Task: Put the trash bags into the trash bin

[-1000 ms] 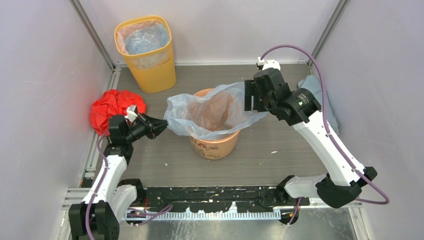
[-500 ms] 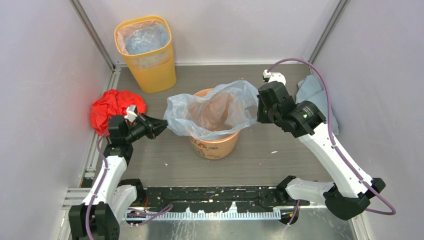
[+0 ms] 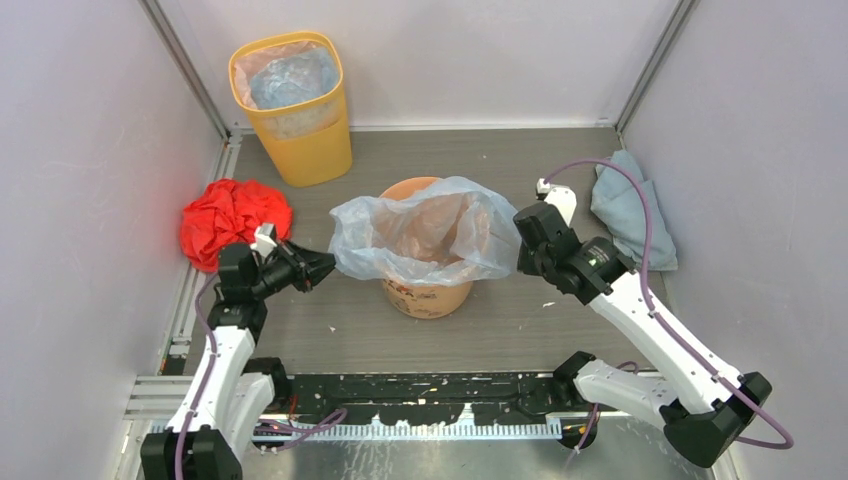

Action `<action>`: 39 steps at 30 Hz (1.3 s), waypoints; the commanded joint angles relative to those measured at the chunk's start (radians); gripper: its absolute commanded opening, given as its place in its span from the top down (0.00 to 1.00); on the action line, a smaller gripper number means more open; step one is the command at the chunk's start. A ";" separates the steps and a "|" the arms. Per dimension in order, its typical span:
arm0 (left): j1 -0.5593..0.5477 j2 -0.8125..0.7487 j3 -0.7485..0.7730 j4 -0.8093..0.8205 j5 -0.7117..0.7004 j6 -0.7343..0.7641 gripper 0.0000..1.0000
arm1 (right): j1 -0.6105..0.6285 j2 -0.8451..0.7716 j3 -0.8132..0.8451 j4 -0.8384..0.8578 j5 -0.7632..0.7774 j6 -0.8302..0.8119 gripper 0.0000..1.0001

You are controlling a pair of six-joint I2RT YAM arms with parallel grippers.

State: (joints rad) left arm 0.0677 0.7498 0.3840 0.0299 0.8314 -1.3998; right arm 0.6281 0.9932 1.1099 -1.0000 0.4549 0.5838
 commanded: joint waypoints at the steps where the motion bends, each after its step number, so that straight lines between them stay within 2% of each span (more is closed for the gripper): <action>1: 0.005 -0.020 -0.046 -0.027 0.013 0.035 1.00 | -0.008 -0.014 -0.062 0.121 0.045 0.069 0.99; 7: 0.005 0.007 -0.072 -0.027 -0.025 0.079 1.00 | -0.025 0.034 -0.120 0.200 0.031 0.074 0.99; 12: 0.004 0.118 -0.062 0.033 -0.062 0.094 1.00 | -0.077 0.087 -0.143 0.281 -0.025 0.070 0.99; 24: -0.033 0.389 0.124 0.136 -0.099 0.144 1.00 | -0.199 0.253 -0.049 0.381 -0.118 0.022 0.99; 39: -0.173 0.592 0.367 0.077 -0.151 0.239 1.00 | -0.233 0.402 -0.065 0.468 -0.181 0.004 0.99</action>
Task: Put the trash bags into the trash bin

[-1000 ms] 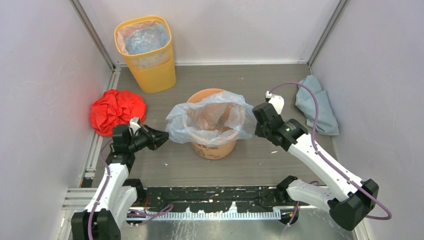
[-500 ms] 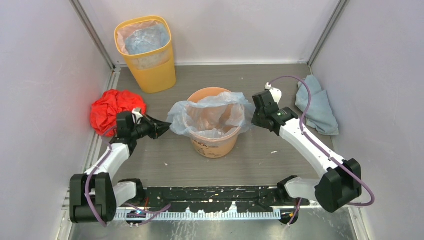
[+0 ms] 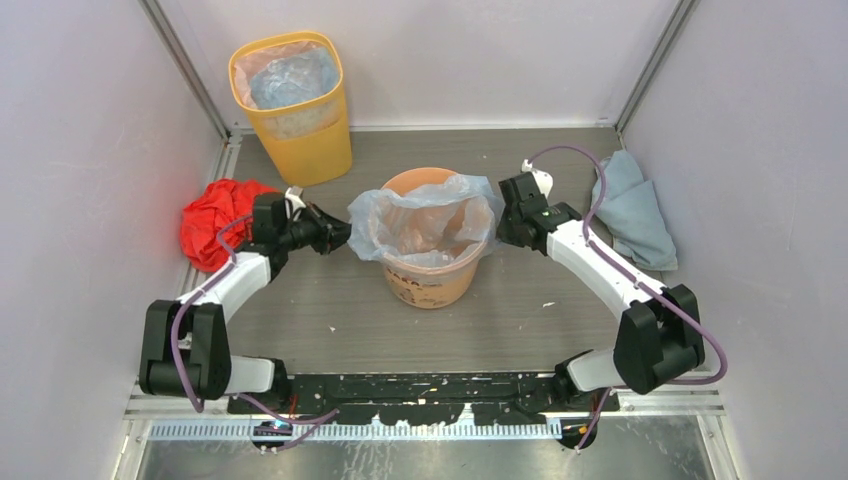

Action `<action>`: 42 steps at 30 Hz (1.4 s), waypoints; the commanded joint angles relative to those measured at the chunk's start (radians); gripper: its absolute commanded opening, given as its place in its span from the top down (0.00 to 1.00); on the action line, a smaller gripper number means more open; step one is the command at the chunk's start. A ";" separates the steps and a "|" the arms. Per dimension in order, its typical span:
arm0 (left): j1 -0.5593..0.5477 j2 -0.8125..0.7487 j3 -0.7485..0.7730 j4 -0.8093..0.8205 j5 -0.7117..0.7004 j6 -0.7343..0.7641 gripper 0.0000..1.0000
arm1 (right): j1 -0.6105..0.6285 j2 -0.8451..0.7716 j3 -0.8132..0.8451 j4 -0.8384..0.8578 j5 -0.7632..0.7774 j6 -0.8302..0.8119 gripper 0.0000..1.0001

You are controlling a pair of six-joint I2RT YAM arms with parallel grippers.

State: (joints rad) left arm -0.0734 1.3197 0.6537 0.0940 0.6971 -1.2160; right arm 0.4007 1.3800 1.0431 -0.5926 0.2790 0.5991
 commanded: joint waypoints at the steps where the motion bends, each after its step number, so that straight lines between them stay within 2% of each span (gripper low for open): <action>1: -0.041 0.031 0.116 0.008 -0.020 0.057 1.00 | -0.006 0.018 -0.008 0.066 -0.008 -0.010 0.99; 9: -0.118 0.127 0.196 -0.013 -0.061 0.095 1.00 | -0.005 0.035 -0.060 0.095 -0.032 -0.005 0.99; 21: -0.172 0.291 0.125 0.043 -0.113 0.145 1.00 | -0.005 -0.004 -0.019 0.059 -0.001 -0.036 0.99; 29: -0.191 0.270 0.097 0.063 -0.104 0.134 1.00 | -0.036 0.102 -0.002 0.091 -0.009 -0.049 0.99; 33: -0.193 0.212 0.150 -0.006 -0.118 0.152 1.00 | -0.039 0.153 -0.044 0.130 -0.023 -0.040 0.99; 37: -0.193 0.190 0.207 -0.064 -0.135 0.171 1.00 | -0.039 0.150 -0.093 0.147 -0.029 -0.036 0.99; 42: -0.193 0.250 0.232 -0.058 -0.143 0.177 1.00 | -0.038 0.105 -0.152 0.145 -0.030 -0.035 0.99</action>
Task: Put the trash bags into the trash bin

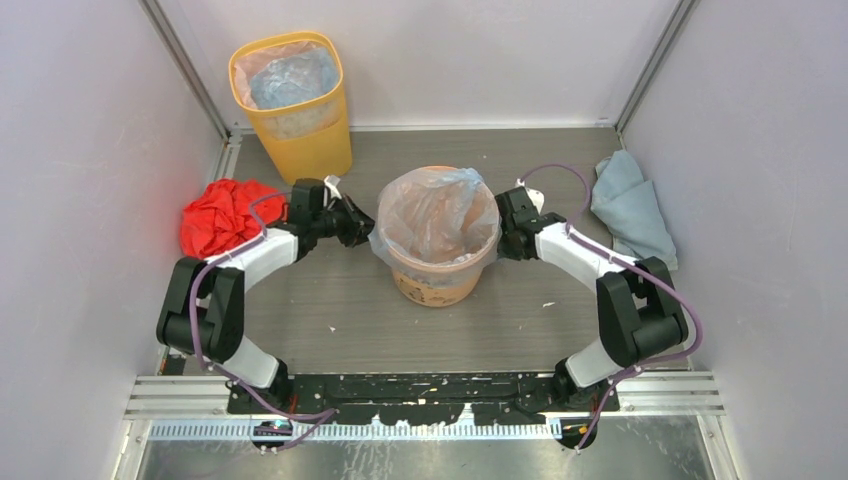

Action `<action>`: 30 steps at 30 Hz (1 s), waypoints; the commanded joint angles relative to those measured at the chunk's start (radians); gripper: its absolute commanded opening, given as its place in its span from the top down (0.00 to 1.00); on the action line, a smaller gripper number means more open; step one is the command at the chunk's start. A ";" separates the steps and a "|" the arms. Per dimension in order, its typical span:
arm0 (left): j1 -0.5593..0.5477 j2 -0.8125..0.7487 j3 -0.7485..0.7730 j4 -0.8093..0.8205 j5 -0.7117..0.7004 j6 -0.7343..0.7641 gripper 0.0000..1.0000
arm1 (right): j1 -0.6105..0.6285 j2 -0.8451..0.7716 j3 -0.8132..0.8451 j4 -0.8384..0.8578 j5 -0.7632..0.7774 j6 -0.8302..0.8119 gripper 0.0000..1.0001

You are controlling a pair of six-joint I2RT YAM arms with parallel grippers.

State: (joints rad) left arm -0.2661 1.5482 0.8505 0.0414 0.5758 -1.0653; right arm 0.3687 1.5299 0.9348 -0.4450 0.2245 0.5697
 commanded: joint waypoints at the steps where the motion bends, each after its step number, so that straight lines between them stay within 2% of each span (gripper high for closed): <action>1: -0.001 0.039 0.033 0.004 -0.025 0.027 1.00 | -0.007 -0.056 -0.051 -0.006 0.027 -0.007 0.99; 10: -0.005 0.152 -0.094 0.118 -0.026 0.020 1.00 | -0.007 -0.093 -0.023 -0.039 0.049 -0.024 0.99; 17: -0.012 0.150 -0.175 0.161 -0.027 0.023 1.00 | -0.007 -0.063 0.010 -0.036 0.052 -0.030 0.99; 30: -0.013 0.108 -0.275 0.201 -0.018 0.027 1.00 | -0.007 -0.041 -0.062 -0.002 0.067 -0.009 0.99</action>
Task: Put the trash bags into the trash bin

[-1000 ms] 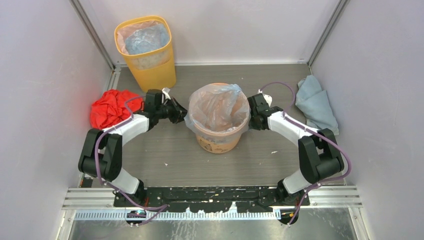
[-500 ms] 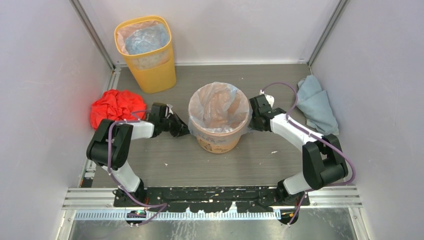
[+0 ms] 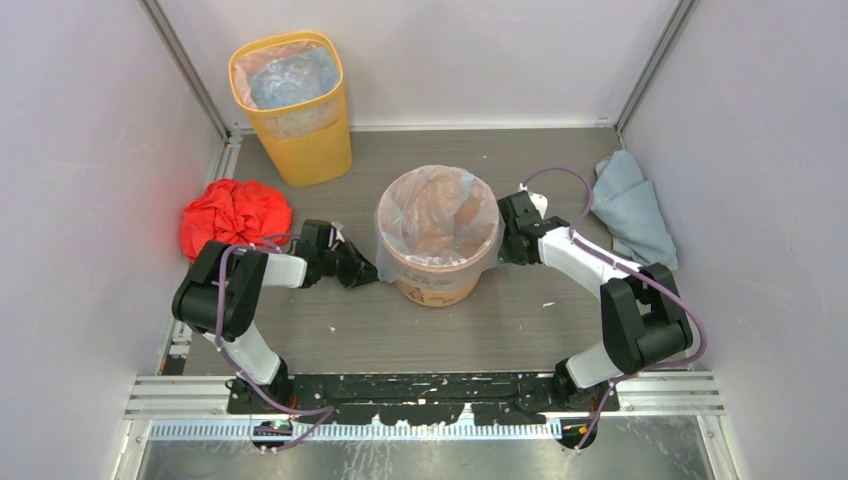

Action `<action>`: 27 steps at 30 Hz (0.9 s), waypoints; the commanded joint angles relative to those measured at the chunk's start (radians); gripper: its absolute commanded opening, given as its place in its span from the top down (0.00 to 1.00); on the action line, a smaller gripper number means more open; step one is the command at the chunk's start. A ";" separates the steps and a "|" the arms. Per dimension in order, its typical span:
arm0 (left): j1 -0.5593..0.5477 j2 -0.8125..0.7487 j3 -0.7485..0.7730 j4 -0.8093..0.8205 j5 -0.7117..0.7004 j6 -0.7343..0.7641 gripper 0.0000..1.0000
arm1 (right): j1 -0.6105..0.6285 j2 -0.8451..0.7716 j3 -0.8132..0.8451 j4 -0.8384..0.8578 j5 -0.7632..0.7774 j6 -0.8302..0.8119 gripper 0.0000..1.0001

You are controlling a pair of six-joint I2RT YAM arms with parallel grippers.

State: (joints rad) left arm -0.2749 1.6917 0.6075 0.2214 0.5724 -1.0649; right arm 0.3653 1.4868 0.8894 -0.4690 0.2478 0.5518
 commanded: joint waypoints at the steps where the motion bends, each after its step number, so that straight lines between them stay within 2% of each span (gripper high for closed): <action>1: -0.004 -0.042 -0.038 0.020 -0.014 0.026 1.00 | -0.005 0.003 -0.020 0.023 0.046 0.010 0.99; 13: -0.004 -0.093 -0.012 -0.019 -0.013 0.022 1.00 | -0.005 -0.069 -0.117 0.032 0.066 0.043 0.99; 27: -0.004 -0.119 0.024 -0.048 -0.003 0.016 1.00 | -0.005 -0.078 -0.112 -0.002 0.012 0.069 0.99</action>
State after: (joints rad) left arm -0.2749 1.6161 0.5869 0.1791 0.5674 -1.0641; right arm 0.3641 1.4197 0.7662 -0.4564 0.2733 0.5903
